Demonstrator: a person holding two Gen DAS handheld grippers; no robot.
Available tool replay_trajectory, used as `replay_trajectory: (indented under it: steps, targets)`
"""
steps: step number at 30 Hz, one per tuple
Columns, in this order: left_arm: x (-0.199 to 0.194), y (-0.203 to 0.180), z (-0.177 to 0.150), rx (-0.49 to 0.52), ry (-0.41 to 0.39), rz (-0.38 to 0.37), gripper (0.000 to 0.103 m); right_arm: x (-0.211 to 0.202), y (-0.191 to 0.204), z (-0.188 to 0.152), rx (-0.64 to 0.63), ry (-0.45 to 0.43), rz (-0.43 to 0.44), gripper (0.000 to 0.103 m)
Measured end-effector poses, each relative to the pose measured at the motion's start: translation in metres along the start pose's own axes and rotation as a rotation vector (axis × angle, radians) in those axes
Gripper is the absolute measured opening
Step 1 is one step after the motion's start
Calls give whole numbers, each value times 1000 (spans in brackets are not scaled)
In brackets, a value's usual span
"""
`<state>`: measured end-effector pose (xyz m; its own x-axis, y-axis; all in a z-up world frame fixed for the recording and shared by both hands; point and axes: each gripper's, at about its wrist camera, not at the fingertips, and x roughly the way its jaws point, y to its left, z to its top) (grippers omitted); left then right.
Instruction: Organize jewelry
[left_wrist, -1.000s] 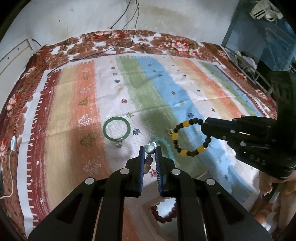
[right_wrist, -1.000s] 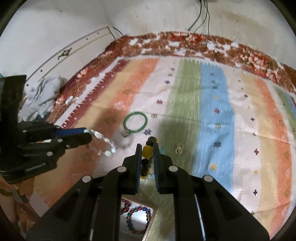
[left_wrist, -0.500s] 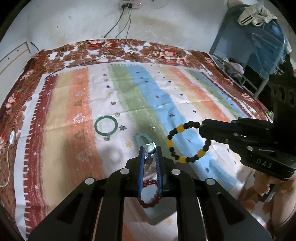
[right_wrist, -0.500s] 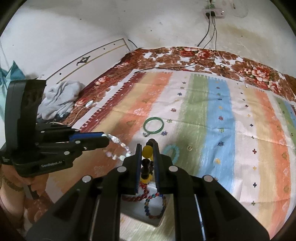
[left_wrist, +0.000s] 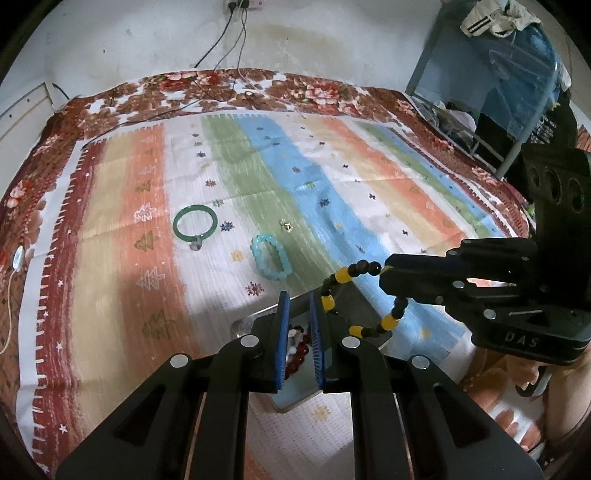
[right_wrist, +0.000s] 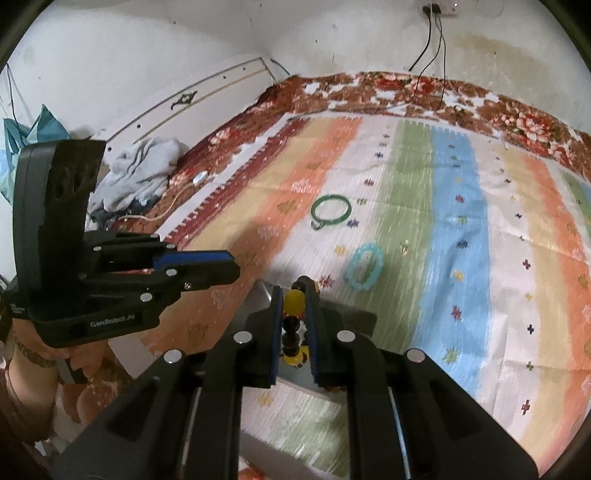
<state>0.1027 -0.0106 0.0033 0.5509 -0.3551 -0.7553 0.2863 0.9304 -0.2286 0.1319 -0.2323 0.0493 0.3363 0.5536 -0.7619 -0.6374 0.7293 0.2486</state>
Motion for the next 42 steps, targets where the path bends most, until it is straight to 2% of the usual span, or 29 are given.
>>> replay_trajectory:
  steps: [1, 2, 3, 4, 6, 8, 9, 10, 11, 14, 15, 19, 22, 29, 42]
  targets:
    - [1, 0, 0, 0, 2, 1, 11, 2, -1, 0, 4, 10, 4, 19]
    - [1, 0, 0, 1, 6, 2, 11, 5, -2, -1, 13, 24, 4, 39]
    - [2, 0, 0, 2, 7, 7, 11, 5, -4, -2, 19, 19, -2, 48]
    - [2, 1, 0, 1, 7, 13, 11, 5, -5, -2, 19, 15, -8, 53]
    - [4, 2, 0, -4, 12, 20, 12, 5, -9, -1, 23, 10, -21, 53]
    - [6, 7, 1, -15, 12, 31, 17, 5, -13, 0, 35, 6, -32, 53]
    - [7, 8, 1, -21, 12, 38, 23, 6, -15, 0, 39, 2, -40, 54]
    - [9, 12, 1, -33, 11, 50, 34, 6, -17, 1, 43, -1, -48, 54]
    - [11, 18, 2, -51, 10, 70, 38, 8, -21, 1, 52, -6, -66, 57]
    - [19, 35, 7, -88, 25, 113, 40, 15, -30, 5, 60, -2, -103, 60]
    - [21, 39, 9, -100, 27, 126, 44, 17, -33, 7, 63, 1, -112, 60]
    - [26, 59, 20, -140, 27, 169, 51, 22, -40, 14, 73, -5, -117, 60]
    - [29, 62, 28, -130, 21, 192, 56, 28, -45, 19, 84, -10, -128, 62]
    - [50, 73, 40, -115, 59, 248, 56, 54, -56, 30, 92, 26, -152, 65]
    - [94, 88, 56, -81, 146, 294, 56, 99, -69, 45, 76, 97, -186, 65]
